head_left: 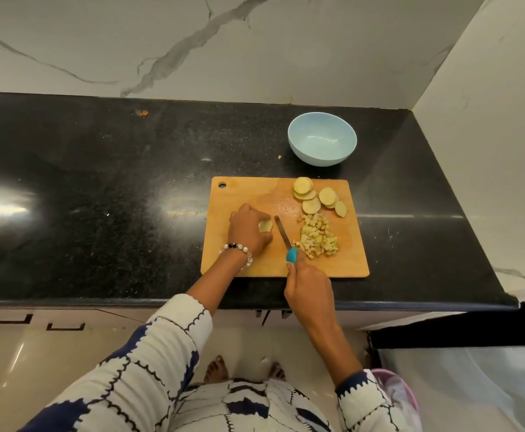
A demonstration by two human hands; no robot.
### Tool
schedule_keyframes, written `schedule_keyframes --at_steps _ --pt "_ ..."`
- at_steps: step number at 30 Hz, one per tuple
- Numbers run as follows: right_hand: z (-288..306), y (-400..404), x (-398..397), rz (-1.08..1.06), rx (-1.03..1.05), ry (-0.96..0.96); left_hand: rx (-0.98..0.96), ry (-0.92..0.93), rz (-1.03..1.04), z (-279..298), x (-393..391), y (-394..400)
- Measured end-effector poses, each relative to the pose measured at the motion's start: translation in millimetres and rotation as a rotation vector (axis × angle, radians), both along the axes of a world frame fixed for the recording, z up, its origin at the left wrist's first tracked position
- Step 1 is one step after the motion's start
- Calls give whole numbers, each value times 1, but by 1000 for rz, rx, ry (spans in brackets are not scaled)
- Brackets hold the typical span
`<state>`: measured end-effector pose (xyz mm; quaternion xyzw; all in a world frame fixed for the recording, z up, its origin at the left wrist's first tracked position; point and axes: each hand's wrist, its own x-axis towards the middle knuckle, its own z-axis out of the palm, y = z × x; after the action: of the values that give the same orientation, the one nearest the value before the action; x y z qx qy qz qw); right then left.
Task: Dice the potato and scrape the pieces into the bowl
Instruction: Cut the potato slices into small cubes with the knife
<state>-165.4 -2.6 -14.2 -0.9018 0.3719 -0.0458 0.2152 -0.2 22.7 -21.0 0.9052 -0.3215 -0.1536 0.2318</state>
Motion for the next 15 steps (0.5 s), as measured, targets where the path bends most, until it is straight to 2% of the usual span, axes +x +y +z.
schedule_keyframes --at_steps 4,7,10,15 --pt "-2 5 -13 -138 -4 -7 56 14 -239 7 18 3" --pt "0 6 -15 -129 26 -27 91 16 -326 11 24 4" --pt "0 11 -8 -40 31 -65 130 2 -307 12 24 6" --pt "-4 13 2 -34 0 -3 149 -53 -197 8 18 8"
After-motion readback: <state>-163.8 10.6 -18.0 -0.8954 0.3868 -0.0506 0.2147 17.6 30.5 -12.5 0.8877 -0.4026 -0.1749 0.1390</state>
